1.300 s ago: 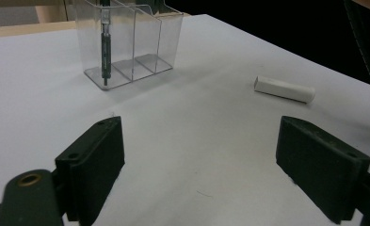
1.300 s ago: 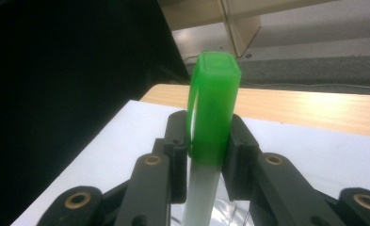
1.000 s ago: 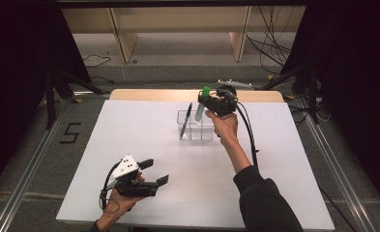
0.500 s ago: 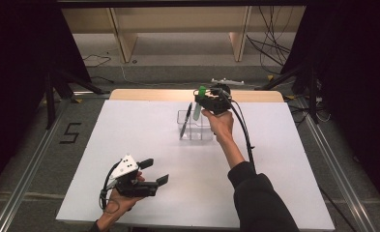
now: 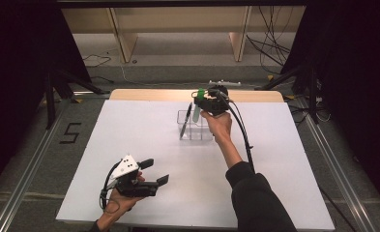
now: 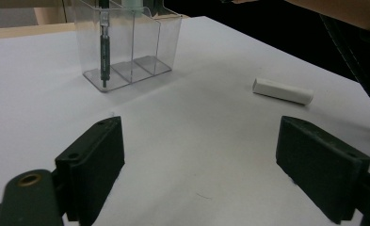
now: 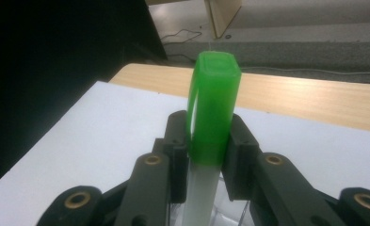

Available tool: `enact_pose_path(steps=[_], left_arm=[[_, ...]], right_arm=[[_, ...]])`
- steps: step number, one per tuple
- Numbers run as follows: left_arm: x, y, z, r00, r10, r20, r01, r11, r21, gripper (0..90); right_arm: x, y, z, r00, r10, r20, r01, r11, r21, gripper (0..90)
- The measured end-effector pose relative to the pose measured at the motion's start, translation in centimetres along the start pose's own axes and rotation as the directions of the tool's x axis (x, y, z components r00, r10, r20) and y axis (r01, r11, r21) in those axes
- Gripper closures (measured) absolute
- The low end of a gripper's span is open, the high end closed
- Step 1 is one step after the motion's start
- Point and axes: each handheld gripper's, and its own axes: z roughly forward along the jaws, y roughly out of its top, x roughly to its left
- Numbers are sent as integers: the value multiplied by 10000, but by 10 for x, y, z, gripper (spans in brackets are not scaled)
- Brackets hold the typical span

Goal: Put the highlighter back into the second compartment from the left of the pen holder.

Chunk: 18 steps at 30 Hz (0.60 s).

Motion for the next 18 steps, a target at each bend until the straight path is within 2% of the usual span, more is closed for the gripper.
enact_pose_path(steps=[3, 6, 18], left_arm=[[0, 0, 0, 10000, 12, -4, -12, 10000, -3, 154], [1, 0, 0, 10000, -12, -18, 12, 10000, -2, 154], [0, 0, 0, 9999, -80, -73, 80, 10000, 4, 154]], right_arm=[[2, -2, 2, 9998, -171, 47, 170, 9998, 123, 749], [3, -3, 5, 10000, -94, -9, 94, 9998, 196, 749], [5, -10, 10, 9990, -404, 186, 388, 9962, 778, 743]])
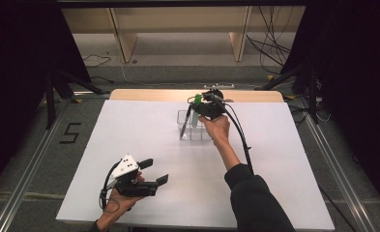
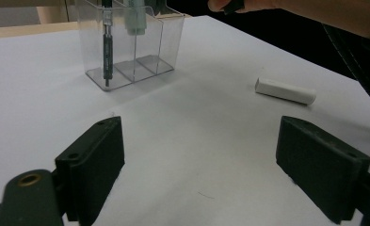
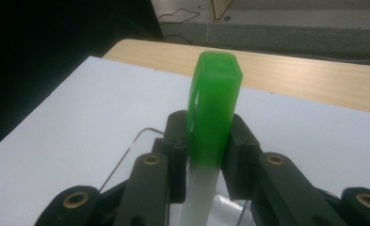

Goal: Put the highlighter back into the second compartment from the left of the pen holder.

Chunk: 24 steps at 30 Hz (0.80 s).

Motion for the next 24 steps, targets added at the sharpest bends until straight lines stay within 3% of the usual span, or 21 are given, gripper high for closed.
enact_pose_path(steps=[2, 6, 11, 17, 24], left_arm=[[1, 0, 0, 10000, 16, -11, -16, 10000, 30, 154], [1, 0, -1, 10000, 45, -13, -45, 10000, 48, 154], [1, 0, 0, 10000, 56, -24, -56, 10000, 57, 154], [1, 0, 0, 10000, 27, -20, -27, 10000, 39, 154], [0, 0, 1, 10000, 52, -19, -51, 10000, 77, 154]], right_arm=[[-1, 0, 0, 10000, 59, -18, -59, 10000, 75, 720], [-5, 3, -6, 9988, 416, -250, -420, 9990, -128, 556], [-6, 8, -20, 9999, 110, 74, -108, 9993, -367, 461], [-14, 5, -41, 9998, 91, -155, -100, 9978, -652, 436], [-26, -3, -66, 9998, -72, -180, 62, 9984, -553, 382]])
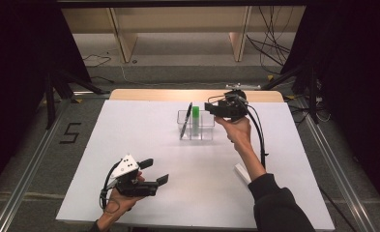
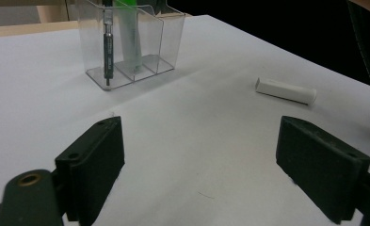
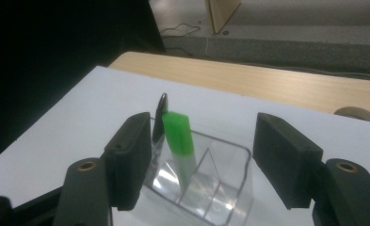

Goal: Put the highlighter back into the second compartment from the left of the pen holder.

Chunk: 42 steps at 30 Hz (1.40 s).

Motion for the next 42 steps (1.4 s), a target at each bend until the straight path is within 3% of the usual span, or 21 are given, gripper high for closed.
enact_pose_path(steps=[10, 18, 31, 42], left_arm=[[1, 0, 0, 9999, -154, 36, 154, 9999, -10, 152], [1, 0, 0, 9999, -127, 34, 127, 9999, 24, 152], [1, 0, 1, 9999, -163, 22, 163, 9999, 40, 152], [1, -1, 2, 9998, -190, 26, 190, 9998, 84, 152]], right_arm=[[-2, -15, -31, 9970, -757, 181, 751, 9967, 322, 359], [-8, -30, -46, 9976, -695, -13, 695, 9962, 523, 359], [-17, -55, -67, 9941, -1080, 82, 1068, 9905, 870, 358], [-25, -82, -88, 9951, -987, -96, 992, 9904, 967, 351]])
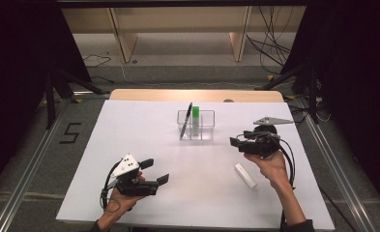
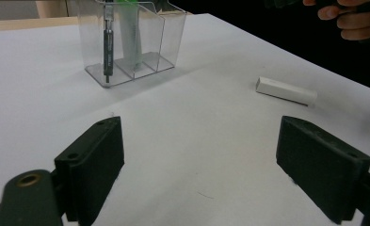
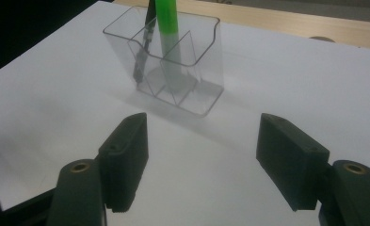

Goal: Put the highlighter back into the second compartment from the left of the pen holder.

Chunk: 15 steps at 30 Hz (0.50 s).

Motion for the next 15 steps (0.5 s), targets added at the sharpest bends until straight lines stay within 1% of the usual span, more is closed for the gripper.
enact_pose_path(steps=[7, 9, 10, 11, 15], left_arm=[[1, 0, 0, 10000, -55, -15, 55, 10000, 4, 152], [1, 0, 1, 10000, -65, -9, 66, 10000, 16, 152], [1, 0, 1, 10000, -39, -24, 39, 10000, 61, 152], [1, 0, 1, 10000, -65, -15, 65, 10000, 45, 152], [1, 0, 1, 10000, -49, -18, 49, 10000, 63, 152]], right_arm=[[1, -17, -5, 10000, -61, -42, 62, 9999, 142, 347], [0, -22, -4, 9998, -168, -55, 170, 9990, 413, 342], [0, -24, -5, 9996, -267, 43, 264, 9985, 489, 343], [0, -26, -6, 9996, -271, 128, 264, 9985, 490, 344], [-1, -31, -11, 9994, -333, 46, 330, 9977, 591, 344]])
